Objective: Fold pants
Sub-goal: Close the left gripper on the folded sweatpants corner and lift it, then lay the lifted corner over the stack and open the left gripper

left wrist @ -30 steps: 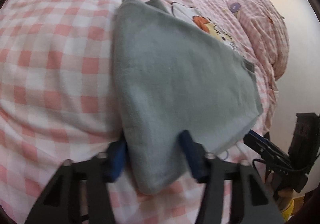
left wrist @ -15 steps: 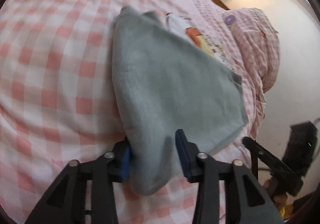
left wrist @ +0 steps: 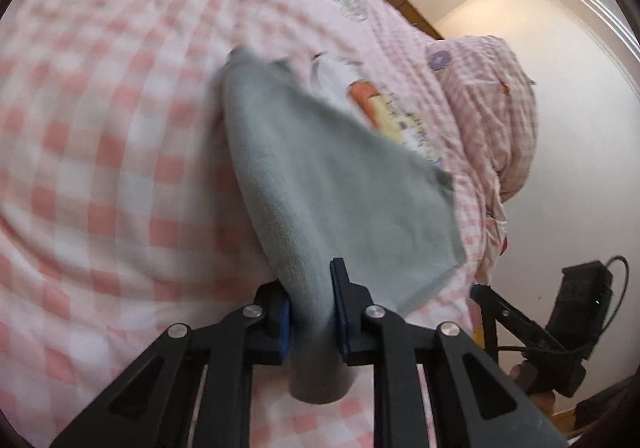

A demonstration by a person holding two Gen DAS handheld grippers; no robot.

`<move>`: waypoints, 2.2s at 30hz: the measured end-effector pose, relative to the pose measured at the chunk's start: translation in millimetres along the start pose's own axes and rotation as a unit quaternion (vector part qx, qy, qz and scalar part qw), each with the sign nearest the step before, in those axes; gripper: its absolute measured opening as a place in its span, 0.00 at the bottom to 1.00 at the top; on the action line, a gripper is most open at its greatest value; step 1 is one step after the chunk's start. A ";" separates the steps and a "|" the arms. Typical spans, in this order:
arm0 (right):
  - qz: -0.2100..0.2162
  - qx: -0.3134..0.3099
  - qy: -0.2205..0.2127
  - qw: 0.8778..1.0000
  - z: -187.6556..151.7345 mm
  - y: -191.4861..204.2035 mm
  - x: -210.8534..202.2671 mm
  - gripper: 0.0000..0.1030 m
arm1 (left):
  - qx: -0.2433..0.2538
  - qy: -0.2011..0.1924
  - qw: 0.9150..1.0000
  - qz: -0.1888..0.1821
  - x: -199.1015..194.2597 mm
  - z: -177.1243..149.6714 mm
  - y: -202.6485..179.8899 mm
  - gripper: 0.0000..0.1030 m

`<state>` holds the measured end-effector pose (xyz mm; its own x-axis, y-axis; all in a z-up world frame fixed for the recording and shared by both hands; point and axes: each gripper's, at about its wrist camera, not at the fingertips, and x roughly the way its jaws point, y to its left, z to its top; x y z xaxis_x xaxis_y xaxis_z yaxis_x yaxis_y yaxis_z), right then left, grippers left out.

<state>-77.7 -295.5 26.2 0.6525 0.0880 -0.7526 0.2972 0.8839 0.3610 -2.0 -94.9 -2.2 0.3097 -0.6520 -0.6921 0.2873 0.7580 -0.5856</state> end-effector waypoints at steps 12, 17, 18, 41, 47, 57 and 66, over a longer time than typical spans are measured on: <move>0.016 0.016 -0.052 0.998 7.5 -17.8 -33.9 0.47 | 0.146 0.000 0.989 -0.019 -29.8 25.4 -113.1 0.16; 0.016 0.036 -0.066 0.997 8.1 -34.1 -40.8 0.47 | 0.198 0.036 0.979 -0.028 -9.7 39.7 -162.7 0.16; 0.016 0.044 -0.069 0.996 7.6 -40.2 -42.3 0.47 | 0.208 0.044 0.977 -0.027 -2.7 41.9 -171.3 0.16; -0.002 0.132 -0.048 0.990 8.6 -107.6 -31.1 0.47 | 0.236 0.179 0.955 -0.013 145.3 30.3 -225.3 0.53; 0.010 0.124 -0.051 0.991 20.2 -96.7 -31.3 0.47 | 0.234 0.126 0.964 0.020 103.8 43.1 -206.6 0.68; 0.042 0.069 -0.037 0.996 37.3 -49.9 -23.2 0.48 | 0.157 0.108 0.976 0.107 86.7 46.9 -122.6 0.68; 0.013 0.058 -0.023 0.998 43.2 -50.7 0.6 0.14 | 0.149 0.102 0.979 0.097 80.8 41.6 -112.3 0.69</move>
<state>-62.2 -360.0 31.2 0.6917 0.0864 -0.7170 0.3566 0.8225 0.4432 28.4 -233.4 25.2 0.2053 -0.4561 -0.8659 0.5023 0.8084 -0.3067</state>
